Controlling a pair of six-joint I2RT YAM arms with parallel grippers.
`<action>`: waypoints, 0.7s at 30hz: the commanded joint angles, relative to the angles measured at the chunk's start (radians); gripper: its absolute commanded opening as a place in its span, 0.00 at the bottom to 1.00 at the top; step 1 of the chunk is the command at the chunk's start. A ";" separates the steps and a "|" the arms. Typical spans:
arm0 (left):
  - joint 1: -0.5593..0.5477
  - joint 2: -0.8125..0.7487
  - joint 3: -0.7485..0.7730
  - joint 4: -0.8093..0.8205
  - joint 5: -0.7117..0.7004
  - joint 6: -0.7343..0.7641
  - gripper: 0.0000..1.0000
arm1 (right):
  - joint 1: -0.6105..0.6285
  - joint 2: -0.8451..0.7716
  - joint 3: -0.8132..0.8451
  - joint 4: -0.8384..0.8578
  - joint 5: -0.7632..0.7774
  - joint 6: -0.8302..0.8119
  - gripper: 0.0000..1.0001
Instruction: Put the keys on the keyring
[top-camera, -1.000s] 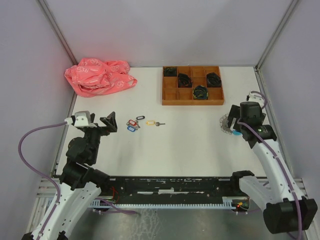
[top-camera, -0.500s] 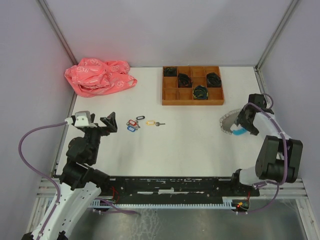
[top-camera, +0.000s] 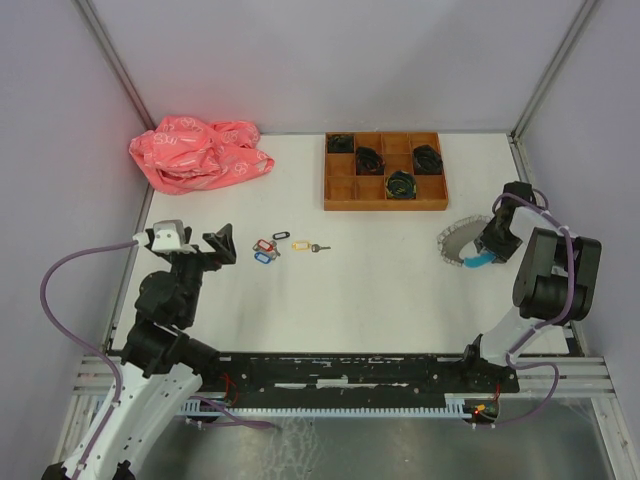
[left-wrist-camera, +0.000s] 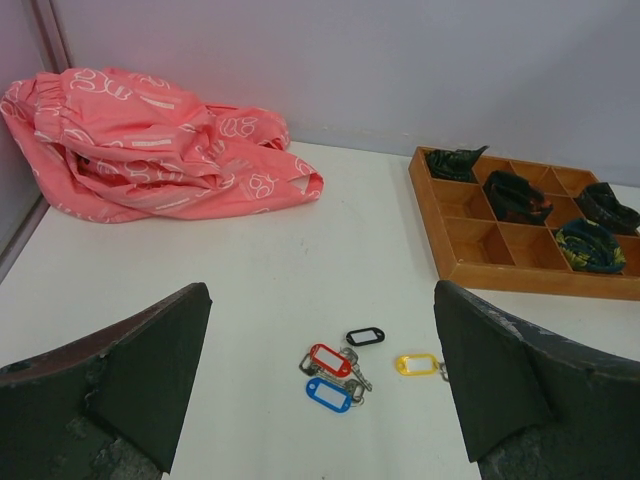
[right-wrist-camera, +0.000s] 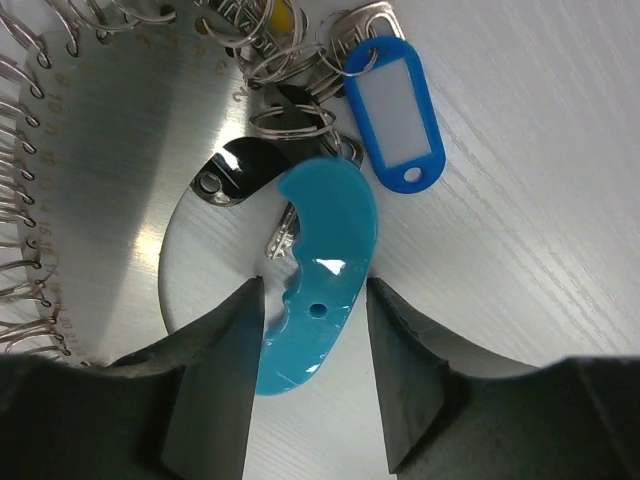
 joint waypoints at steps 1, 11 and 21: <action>0.006 0.009 0.015 0.029 0.018 0.038 0.99 | -0.007 0.043 0.035 0.013 -0.001 0.021 0.51; 0.007 0.025 0.020 0.030 0.054 0.037 0.99 | -0.009 -0.033 -0.047 -0.029 -0.066 -0.016 0.34; 0.006 0.057 0.037 0.011 0.141 0.027 0.99 | 0.093 -0.167 -0.115 -0.105 -0.162 -0.068 0.29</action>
